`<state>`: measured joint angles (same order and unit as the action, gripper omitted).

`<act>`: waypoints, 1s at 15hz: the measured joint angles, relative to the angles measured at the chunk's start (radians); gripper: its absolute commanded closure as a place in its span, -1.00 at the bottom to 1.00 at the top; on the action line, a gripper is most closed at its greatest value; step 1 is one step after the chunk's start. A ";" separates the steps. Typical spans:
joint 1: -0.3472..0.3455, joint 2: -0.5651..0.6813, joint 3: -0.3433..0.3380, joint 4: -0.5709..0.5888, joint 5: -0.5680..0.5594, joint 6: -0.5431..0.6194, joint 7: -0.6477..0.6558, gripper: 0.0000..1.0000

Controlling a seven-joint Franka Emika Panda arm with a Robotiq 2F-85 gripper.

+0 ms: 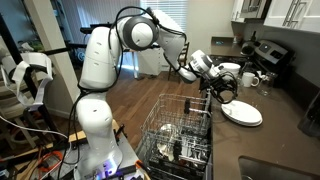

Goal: Take the two plates out of the dishwasher and stack them on the plate on the counter

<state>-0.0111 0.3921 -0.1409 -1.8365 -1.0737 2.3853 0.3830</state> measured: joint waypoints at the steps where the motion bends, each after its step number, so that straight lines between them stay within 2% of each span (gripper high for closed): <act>1: 0.003 -0.003 0.000 0.000 -0.004 -0.003 0.000 -0.90; 4: 0.004 -0.014 0.005 -0.003 -0.004 -0.002 0.000 -0.86; 8: 0.000 -0.057 0.026 -0.035 0.029 0.019 -0.020 -0.94; 9: 0.000 -0.074 0.032 -0.048 0.052 0.027 -0.039 -0.82; 12: -0.002 -0.132 0.053 -0.097 0.143 0.044 -0.126 -0.70; 13: -0.002 -0.151 0.060 -0.113 0.180 0.046 -0.160 -0.79; 15: -0.002 -0.190 0.072 -0.145 0.256 0.046 -0.232 -0.78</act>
<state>-0.0133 0.2019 -0.0693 -1.9819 -0.8174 2.4318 0.1515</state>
